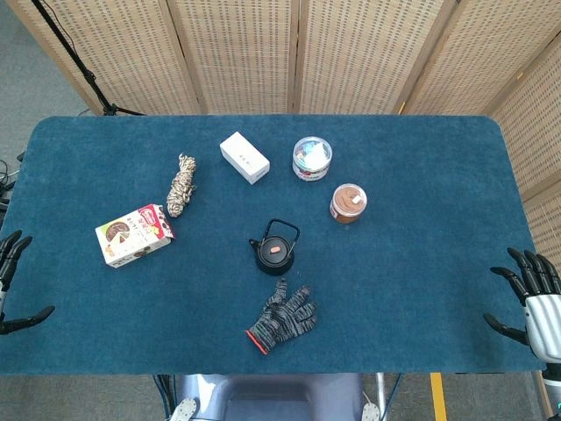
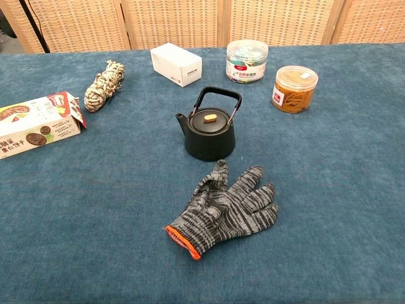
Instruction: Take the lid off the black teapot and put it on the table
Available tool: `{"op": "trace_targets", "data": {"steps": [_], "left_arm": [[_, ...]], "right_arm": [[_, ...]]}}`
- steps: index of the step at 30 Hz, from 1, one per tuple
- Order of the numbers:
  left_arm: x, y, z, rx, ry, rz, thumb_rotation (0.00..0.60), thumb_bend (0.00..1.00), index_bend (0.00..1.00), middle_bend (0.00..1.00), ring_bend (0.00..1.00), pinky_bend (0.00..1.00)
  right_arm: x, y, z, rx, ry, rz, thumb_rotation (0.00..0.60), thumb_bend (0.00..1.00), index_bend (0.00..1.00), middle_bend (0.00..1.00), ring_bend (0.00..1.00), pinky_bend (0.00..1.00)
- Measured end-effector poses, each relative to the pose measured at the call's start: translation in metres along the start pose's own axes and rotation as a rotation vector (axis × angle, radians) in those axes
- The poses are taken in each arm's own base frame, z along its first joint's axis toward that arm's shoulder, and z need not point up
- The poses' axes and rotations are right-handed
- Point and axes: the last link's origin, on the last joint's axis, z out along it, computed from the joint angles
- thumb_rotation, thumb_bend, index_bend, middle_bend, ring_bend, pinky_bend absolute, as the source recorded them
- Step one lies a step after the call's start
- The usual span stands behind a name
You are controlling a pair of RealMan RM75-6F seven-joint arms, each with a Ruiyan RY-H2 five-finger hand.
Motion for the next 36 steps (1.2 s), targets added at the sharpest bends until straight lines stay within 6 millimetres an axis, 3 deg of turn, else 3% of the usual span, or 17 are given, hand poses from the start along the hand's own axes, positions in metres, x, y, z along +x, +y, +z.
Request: {"op": "trace_targets", "data": {"steps": [7,13,19,24,29,36], "left_arm": [[0.001,-0.001,-0.001,0.006,0.006,-0.003,0.600,0.00,0.00,0.00,0.00,0.00],[0.003,-0.002,0.000,0.010,0.014,-0.007,0.600,0.00,0.00,0.00,0.00,0.00],[0.005,-0.005,0.003,0.044,0.042,-0.007,0.600,0.00,0.00,0.00,0.00,0.00],[0.006,-0.006,0.004,0.038,0.032,-0.016,0.600,0.00,0.00,0.00,0.00,0.00],[0.006,-0.006,0.004,0.032,0.024,-0.021,0.600,0.00,0.00,0.00,0.00,0.00],[0.006,-0.008,0.006,0.032,0.010,-0.027,0.600,0.00,0.00,0.00,0.00,0.00]], "right_arm": [[-0.005,-0.008,0.001,0.030,-0.025,0.022,0.600,0.07,0.30,0.12,0.00,0.07],[-0.001,-0.032,0.018,0.114,-0.051,0.051,0.600,0.11,0.34,0.12,0.00,0.07],[0.010,-0.089,0.059,0.234,-0.106,0.107,0.600,0.26,0.41,0.15,0.01,0.07],[0.015,-0.154,0.104,0.338,-0.191,0.102,0.600,0.34,0.44,0.15,0.01,0.07],[0.013,-0.197,0.143,0.355,-0.218,0.042,0.600,0.38,0.44,0.15,0.01,0.07],[-0.007,-0.267,0.172,0.365,-0.293,0.068,0.600,0.38,0.45,0.15,0.01,0.07]]}}
